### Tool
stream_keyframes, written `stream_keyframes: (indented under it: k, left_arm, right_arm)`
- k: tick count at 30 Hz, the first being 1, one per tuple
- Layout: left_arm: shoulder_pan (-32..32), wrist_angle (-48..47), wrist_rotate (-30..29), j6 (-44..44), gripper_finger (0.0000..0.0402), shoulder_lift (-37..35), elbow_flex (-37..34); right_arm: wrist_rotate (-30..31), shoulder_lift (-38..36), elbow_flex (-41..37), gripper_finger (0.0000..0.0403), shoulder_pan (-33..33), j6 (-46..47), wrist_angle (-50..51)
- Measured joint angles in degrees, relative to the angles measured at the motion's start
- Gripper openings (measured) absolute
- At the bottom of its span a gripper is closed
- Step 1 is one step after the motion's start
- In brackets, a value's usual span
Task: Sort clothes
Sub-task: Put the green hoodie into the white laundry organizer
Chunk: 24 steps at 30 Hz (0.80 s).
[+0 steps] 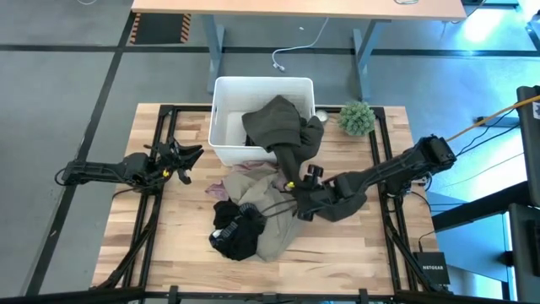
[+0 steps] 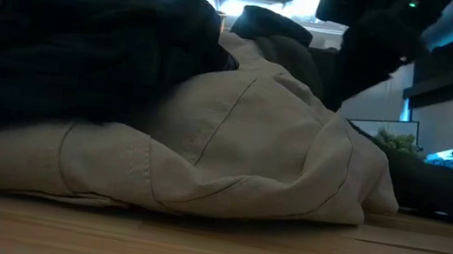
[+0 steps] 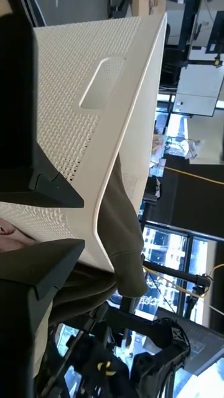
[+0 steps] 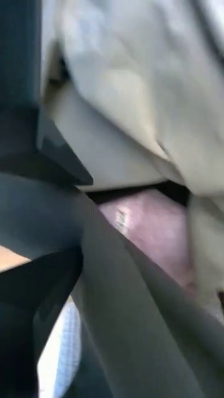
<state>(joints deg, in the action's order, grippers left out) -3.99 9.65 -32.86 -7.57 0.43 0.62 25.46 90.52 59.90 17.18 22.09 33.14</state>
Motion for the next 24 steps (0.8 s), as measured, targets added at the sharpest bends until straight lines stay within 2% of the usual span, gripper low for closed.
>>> stream_keyframes:
  k: [5,6,12,17,21,24]
  left_arm:
    - [0.02,-0.02,0.0,-1.19,0.0086,0.0,0.0]
    - [0.0,-0.03,0.0,-1.0,0.0086,0.0,-0.02]
    - [0.01,-0.03,-0.01,0.06,0.0086,-0.01,0.0]
    - [0.0,-0.02,-0.02,-0.62,0.0086,-0.02,0.0]
    - [0.02,-0.02,-0.02,-0.61,0.0086,0.0,0.0]
    - [0.02,-0.02,-0.02,-0.6,0.0086,-0.02,0.0]
  right_arm:
    - [1.96,0.0,0.09,0.0035,-1.24,-0.99,-1.45]
    - [1.97,0.0,0.62,0.0021,-1.21,-1.83,-0.99]
    - [5.03,0.02,13.01,0.0025,-1.0,-6.63,8.51]
    - [12.94,0.0,27.69,0.001,-1.42,-16.54,15.99]
    - [17.67,0.0,39.26,0.0018,-3.81,-26.65,16.05]
    - [14.95,-0.02,46.29,0.0009,-8.24,-32.89,12.07]
